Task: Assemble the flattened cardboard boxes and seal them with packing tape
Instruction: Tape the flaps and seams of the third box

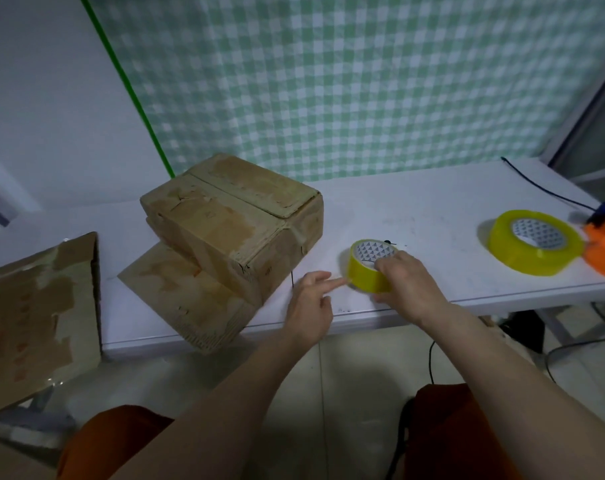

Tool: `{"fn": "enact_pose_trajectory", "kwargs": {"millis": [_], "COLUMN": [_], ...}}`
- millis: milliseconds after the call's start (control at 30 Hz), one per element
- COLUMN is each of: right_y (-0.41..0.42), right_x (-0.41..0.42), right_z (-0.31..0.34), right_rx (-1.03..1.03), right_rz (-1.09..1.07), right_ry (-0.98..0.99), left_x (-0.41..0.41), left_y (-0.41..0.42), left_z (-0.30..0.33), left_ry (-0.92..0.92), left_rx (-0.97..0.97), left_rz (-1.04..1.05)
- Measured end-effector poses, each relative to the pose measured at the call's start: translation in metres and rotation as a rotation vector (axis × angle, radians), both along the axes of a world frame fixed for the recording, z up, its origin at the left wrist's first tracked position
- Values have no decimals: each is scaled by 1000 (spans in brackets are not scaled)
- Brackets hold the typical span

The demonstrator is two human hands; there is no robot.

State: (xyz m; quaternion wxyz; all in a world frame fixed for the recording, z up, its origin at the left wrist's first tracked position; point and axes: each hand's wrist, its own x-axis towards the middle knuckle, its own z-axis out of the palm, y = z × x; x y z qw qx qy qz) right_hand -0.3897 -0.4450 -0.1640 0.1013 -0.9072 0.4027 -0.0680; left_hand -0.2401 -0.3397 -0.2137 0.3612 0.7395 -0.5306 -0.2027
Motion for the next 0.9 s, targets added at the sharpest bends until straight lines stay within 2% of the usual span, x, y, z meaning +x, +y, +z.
{"fn": "enact_pose_trajectory", "kwargs": {"millis": [100, 200, 333, 400, 467, 500, 567, 633, 667, 767, 900], "right_y": [-2, -2, 4, 6, 13, 19, 34, 50, 57, 55, 31], "right_x": [-1, -2, -2, 1, 9, 15, 34, 60, 75, 121, 173], "right_z": [-5, -5, 0, 0, 3, 6, 15, 27, 34, 46, 36], "right_rx": [50, 68, 87, -34, -131, -140, -105, 41, 178, 589, 678], "right_rz": [37, 45, -4, -13, -29, -33, -22, -1, -8, -155, -426], "right_ry": [47, 43, -144, -251, -384, -458, -596, -762, -853, -1073, -1221], "left_x": [2, 7, 13, 24, 42, 53, 77, 100, 107, 113, 113], "left_y": [6, 15, 36, 46, 50, 49, 43, 34, 30, 25, 29], "left_z": [-5, 1, 24, 44, 68, 78, 95, 99, 97, 87, 83], "left_ry": [-162, -251, -368, -512, -624, -656, -699, -730, -750, -821, -821], "left_rx": [17, 8, -308, -437, -465, -395, -64, 227, 308, 367, 326], "left_rz": [39, 27, -9, 1, 90, 135, 135, 58, 22, -22, -15]}}
